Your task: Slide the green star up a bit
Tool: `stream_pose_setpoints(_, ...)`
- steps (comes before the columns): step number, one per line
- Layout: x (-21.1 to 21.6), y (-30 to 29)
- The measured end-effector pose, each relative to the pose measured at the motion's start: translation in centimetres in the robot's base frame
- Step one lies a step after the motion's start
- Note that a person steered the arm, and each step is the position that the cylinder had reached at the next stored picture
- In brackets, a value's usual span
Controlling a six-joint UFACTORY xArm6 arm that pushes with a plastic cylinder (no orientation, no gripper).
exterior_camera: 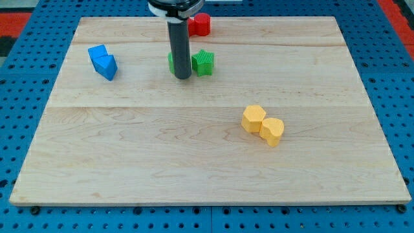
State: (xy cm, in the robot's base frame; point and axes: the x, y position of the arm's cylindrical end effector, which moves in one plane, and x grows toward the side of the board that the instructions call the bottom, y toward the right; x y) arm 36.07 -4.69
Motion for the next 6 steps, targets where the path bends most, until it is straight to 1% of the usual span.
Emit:
stream_pose_setpoints(1,0.5,0.0)
stream_pose_setpoints(2,2.6,2.9)
stream_pose_setpoints(3,2.4,6.8)
stream_pose_setpoints(5,-0.8,3.7)
stream_pose_setpoints(6,-1.1,3.7)
